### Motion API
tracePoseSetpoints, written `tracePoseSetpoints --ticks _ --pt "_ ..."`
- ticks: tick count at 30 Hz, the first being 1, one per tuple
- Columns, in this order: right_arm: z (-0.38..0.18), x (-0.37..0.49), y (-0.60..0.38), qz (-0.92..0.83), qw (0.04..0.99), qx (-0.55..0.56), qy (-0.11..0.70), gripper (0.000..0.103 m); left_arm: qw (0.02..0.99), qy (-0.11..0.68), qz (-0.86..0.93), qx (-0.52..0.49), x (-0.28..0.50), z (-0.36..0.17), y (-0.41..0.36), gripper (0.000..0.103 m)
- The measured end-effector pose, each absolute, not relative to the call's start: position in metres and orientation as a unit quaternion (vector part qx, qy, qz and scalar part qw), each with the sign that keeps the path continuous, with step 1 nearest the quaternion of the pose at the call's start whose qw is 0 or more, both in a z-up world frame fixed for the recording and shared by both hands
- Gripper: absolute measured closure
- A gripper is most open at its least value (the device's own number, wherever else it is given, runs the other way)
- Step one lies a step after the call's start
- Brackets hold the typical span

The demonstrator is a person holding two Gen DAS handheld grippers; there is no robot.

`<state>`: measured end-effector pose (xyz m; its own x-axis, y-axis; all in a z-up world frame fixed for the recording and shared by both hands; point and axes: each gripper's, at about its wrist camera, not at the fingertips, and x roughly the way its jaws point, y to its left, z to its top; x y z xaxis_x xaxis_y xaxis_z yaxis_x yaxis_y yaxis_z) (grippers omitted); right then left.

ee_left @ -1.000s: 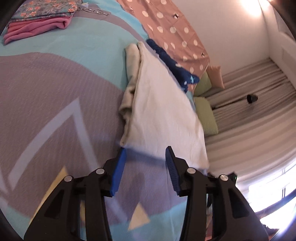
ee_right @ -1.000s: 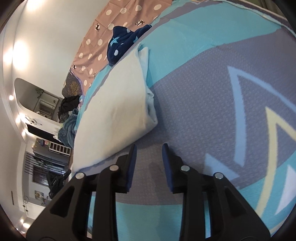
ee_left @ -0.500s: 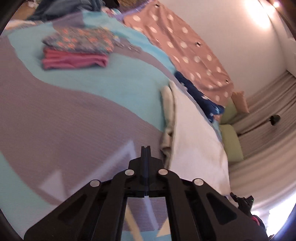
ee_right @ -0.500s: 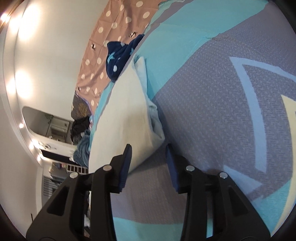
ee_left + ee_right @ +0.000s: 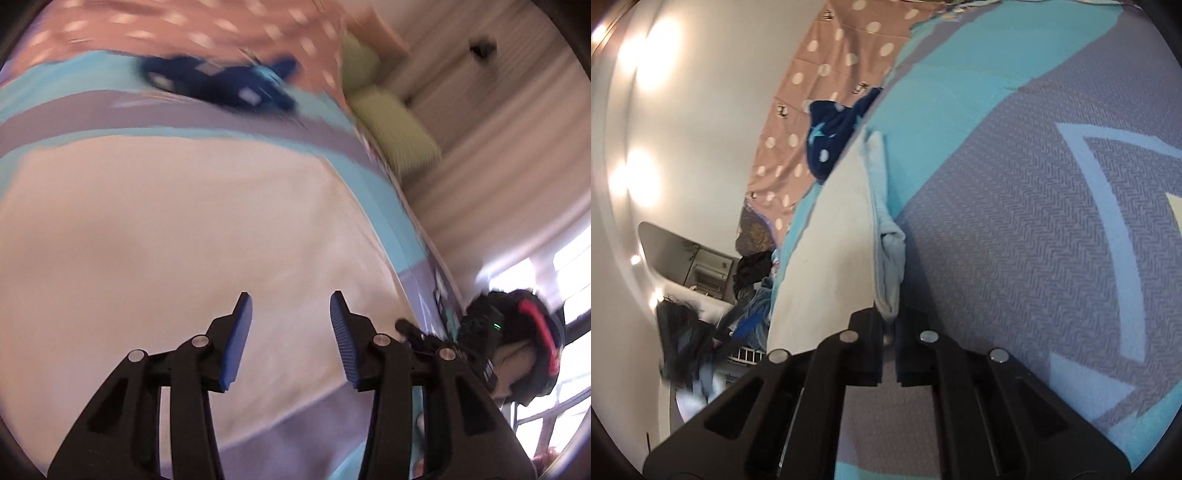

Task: Fold small clothes

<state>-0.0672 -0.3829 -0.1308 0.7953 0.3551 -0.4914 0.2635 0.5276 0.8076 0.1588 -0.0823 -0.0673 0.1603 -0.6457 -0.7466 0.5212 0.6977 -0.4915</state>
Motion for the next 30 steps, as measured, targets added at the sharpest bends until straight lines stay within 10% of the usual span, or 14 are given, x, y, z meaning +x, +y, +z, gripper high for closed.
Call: tracePoseSetpoints --ticks 8,21,23,26,30 --pt "-0.141 -0.066 -0.386 0.058 0.81 0.483 0.327 0.099 0.745 0.559 -0.352 0.095 0.194 -0.096 -0.271 0.058" --pt "-0.139 -0.067 -0.383 0.082 0.82 0.464 0.325 0.099 0.774 0.508 -0.252 0.281 0.19 -0.11 -0.358 0.048" --pt "-0.138 -0.063 -0.383 0.081 0.82 0.464 0.326 0.099 0.777 0.509 -0.257 0.268 0.193 -0.11 -0.356 0.055" --pt "-0.136 -0.059 -0.38 0.075 0.818 0.461 0.337 0.096 0.784 0.504 -0.255 0.257 0.201 -0.108 -0.352 0.096" --pt "-0.138 -0.04 -0.382 0.082 0.8 0.477 0.355 0.096 0.781 0.529 -0.265 0.2 0.216 -0.106 -0.346 0.098"
